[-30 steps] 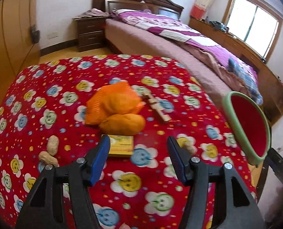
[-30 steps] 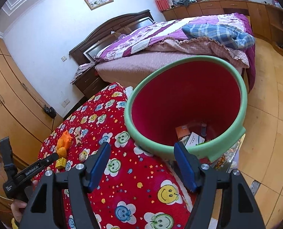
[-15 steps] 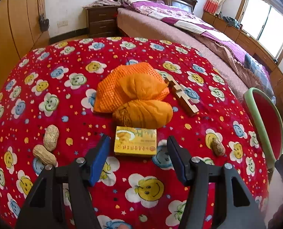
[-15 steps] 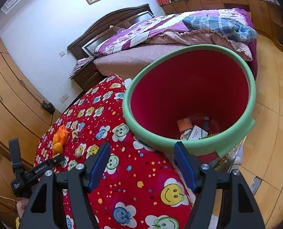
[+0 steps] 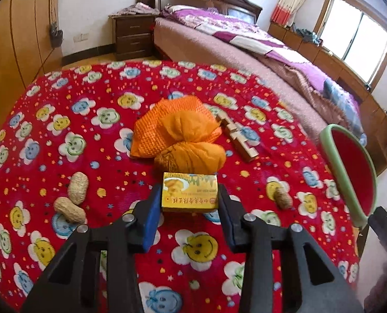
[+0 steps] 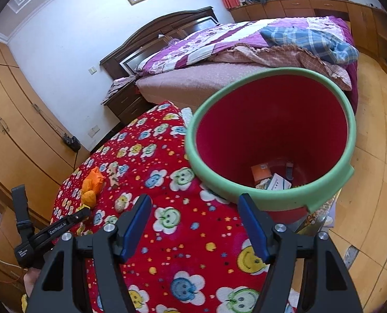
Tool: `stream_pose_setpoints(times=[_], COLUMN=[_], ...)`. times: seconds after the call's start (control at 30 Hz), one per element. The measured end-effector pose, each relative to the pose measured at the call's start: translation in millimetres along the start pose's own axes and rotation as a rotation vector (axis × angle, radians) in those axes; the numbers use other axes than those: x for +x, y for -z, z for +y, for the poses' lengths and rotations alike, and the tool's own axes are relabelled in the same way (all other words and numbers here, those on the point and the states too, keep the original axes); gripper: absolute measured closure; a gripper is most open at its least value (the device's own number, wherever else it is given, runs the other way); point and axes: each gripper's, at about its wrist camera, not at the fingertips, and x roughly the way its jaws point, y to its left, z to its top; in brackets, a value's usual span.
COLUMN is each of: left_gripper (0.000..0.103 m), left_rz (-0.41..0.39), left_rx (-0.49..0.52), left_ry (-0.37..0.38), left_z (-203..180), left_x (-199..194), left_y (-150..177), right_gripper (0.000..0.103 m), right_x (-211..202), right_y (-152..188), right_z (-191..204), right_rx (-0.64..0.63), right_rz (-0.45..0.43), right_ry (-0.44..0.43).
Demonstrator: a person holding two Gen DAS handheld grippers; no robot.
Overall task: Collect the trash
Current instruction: 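Lower the left tool and close it on the small yellow box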
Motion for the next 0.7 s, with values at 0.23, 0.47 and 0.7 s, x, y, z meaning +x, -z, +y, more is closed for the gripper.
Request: stream_pose_setpoints(times=[0.23,0.47,0.7], left_gripper=[0.062,0.062,0.062], left_rz=[-0.075,-0.137,-0.179], left_rx=[-0.021,-0.068,-0.088], left_ry=[0.003,-0.066,-0.117], left_z=[19,63,105], left_x=[-42,-75,-86], left_y=[-7,-21,-30], right_gripper=[0.031,0.031,0.031], right_x=[-5,-1,5], right_y=[-3,-6,-6], right_z=[31,78,136], right_rx=[-0.048,-0.134,-0.254], right_rz=[-0.005,0.005,0.009], right_ry=[-0.045,-0.095,-0.122])
